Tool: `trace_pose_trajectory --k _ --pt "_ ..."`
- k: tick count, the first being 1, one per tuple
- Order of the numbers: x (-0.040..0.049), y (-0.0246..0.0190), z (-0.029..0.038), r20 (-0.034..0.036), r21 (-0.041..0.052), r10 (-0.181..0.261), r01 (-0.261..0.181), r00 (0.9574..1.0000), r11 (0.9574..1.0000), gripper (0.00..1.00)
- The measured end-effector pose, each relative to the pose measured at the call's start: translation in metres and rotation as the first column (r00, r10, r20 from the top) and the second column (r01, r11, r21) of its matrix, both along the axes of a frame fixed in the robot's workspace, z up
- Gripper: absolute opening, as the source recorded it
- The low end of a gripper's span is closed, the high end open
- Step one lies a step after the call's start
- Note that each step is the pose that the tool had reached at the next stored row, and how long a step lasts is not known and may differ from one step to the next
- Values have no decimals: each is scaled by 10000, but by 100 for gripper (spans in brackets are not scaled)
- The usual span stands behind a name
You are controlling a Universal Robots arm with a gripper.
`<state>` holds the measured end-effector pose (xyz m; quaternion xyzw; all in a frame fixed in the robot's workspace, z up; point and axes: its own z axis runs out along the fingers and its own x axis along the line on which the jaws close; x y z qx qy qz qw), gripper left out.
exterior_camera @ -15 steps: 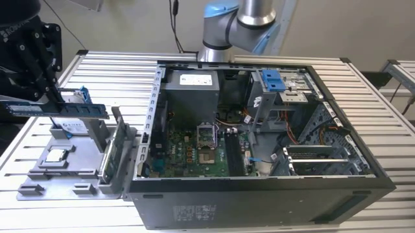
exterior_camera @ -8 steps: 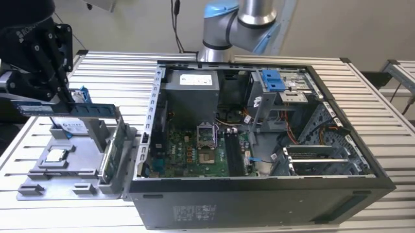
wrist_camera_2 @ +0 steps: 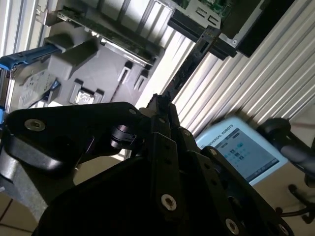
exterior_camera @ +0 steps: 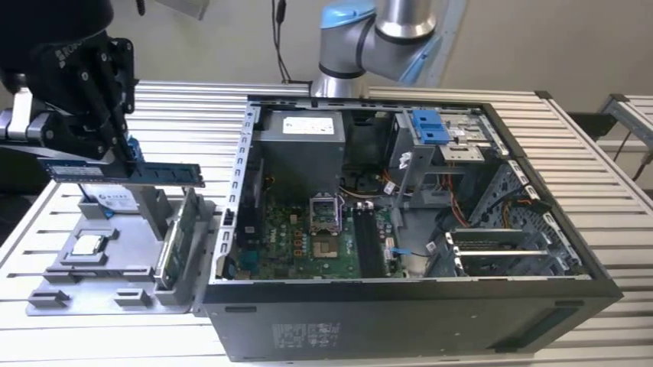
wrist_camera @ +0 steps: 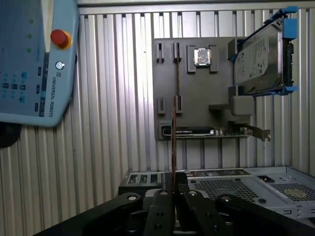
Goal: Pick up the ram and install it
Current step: 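Pick up the ram and move it above insertion slot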
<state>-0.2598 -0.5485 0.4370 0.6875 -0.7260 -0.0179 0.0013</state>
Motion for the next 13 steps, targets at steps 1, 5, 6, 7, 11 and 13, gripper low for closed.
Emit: trace_pose_trajectory --k 1,5,6,7,11,13 --pt "19 0 0 -1 0 1 -1 10000 10000 14" --pt "97 0 0 0 0 0 0 10000 10000 14" --pt "116 0 0 0 0 0 0 10000 10000 14" --pt "135 0 0 1 -1 -1 1 10000 10000 14" --pt "210 0 0 -1 -1 0 0 10000 10000 14" --pt "248 0 0 0 0 0 0 10000 10000 14"
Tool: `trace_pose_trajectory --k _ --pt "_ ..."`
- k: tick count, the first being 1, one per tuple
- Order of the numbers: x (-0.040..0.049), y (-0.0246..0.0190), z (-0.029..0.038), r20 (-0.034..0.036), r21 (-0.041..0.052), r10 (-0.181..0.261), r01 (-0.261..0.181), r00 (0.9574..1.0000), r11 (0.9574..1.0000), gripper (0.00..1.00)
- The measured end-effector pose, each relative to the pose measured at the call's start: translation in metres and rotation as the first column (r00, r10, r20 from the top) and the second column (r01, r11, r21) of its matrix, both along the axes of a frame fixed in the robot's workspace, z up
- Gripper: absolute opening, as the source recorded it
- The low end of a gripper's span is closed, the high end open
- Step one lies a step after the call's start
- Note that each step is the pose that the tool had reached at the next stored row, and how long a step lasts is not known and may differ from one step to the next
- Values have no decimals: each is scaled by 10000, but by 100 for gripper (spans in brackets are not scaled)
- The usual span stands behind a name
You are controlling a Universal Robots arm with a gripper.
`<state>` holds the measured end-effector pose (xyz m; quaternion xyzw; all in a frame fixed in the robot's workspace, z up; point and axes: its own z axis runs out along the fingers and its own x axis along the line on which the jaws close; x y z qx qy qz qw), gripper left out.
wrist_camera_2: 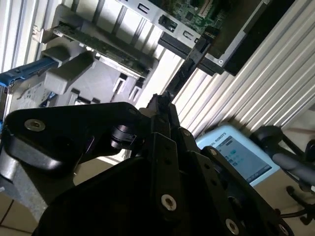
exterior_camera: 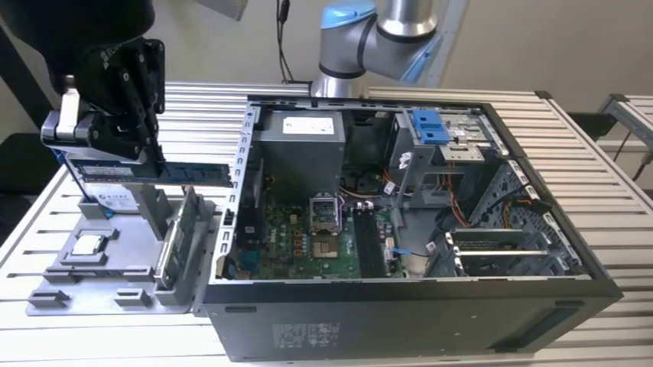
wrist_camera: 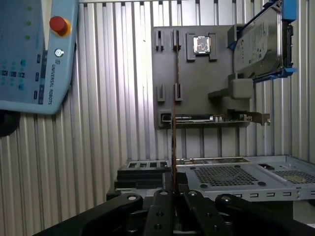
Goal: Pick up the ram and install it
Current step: 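Pick up the ram and move it above insertion slot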
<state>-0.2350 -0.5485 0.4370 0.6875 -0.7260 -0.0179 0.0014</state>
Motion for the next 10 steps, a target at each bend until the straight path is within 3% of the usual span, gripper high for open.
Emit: trace_pose_trajectory --k 10 --pt "196 0 1 -2 -2 0 0 10000 10000 14"
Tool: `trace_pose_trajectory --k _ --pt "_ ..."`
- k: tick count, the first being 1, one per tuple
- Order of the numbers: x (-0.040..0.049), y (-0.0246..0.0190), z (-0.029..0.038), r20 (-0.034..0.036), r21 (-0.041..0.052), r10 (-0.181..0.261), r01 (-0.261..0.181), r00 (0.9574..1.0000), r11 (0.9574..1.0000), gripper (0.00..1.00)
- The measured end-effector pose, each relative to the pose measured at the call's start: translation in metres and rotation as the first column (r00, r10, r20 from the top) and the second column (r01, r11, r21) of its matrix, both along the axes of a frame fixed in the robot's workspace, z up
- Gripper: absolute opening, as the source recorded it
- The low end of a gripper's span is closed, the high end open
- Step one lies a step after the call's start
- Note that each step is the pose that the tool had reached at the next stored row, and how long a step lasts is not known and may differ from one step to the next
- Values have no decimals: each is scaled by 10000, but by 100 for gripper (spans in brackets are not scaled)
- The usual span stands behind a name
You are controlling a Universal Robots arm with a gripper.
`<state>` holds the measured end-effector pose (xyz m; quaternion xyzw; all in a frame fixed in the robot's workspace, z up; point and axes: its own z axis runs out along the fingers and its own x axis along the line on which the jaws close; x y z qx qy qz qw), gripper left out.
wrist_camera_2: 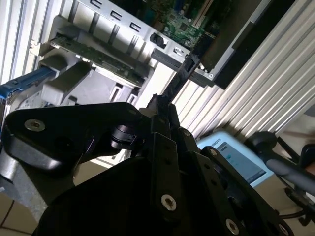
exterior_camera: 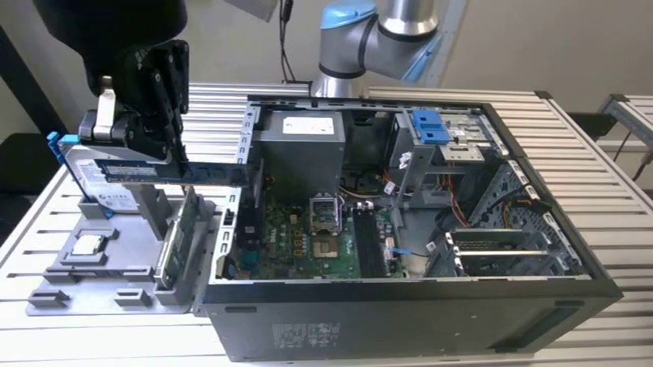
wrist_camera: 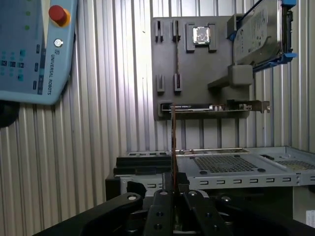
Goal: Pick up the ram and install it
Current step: 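Pick up the ram and move it above insertion slot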
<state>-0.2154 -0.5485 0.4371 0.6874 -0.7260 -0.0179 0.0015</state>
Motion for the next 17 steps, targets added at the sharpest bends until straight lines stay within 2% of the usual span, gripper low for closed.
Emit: trace_pose_trajectory --k 17 --pt "313 0 -1 0 1 0 0 10000 10000 14"
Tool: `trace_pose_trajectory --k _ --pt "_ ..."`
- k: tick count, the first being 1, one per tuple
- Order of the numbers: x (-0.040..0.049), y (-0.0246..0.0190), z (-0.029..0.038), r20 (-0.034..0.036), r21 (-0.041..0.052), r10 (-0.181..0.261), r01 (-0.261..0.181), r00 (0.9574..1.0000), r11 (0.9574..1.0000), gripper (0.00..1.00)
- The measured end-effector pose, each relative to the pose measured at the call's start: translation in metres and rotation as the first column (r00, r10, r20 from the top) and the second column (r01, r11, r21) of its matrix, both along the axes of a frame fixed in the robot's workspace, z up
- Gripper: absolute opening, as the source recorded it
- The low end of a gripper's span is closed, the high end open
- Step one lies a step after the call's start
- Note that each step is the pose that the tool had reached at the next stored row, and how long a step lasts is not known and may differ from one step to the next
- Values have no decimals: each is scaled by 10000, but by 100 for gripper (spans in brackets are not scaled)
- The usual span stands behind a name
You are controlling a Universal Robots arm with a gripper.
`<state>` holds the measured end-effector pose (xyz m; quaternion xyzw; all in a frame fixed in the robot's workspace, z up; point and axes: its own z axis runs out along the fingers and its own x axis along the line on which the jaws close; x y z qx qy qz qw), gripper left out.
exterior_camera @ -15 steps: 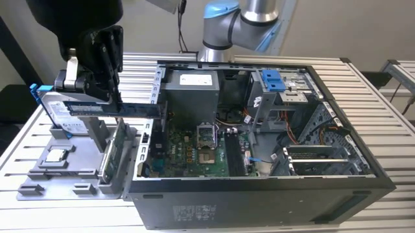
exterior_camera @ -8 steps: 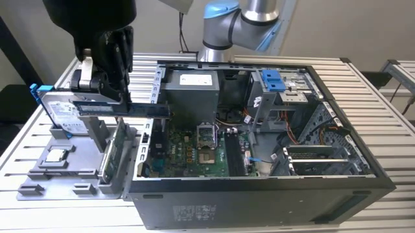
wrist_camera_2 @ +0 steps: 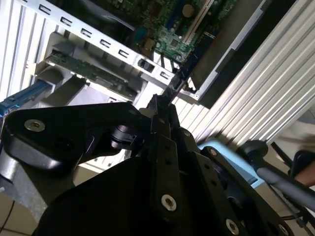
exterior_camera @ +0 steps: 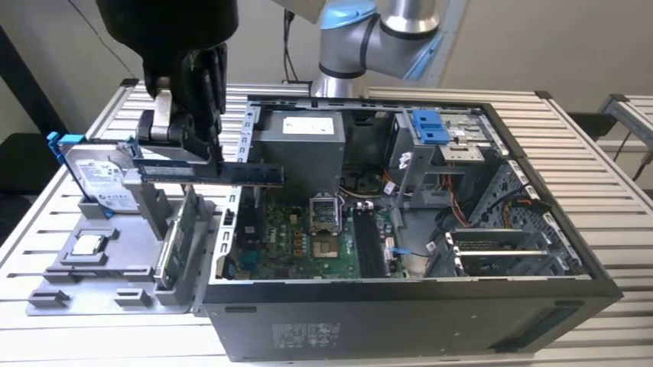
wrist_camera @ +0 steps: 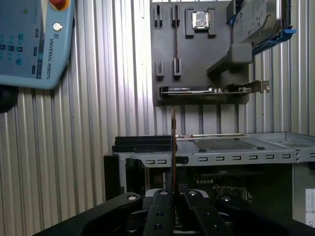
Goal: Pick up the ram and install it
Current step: 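Pick up the ram and move it above insertion slot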
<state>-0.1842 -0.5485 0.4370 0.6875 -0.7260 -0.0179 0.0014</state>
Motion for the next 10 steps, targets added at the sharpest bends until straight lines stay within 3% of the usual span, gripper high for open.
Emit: trace_pose_trajectory --k 10 --pt "165 0 0 0 -1 0 0 10000 10000 14"
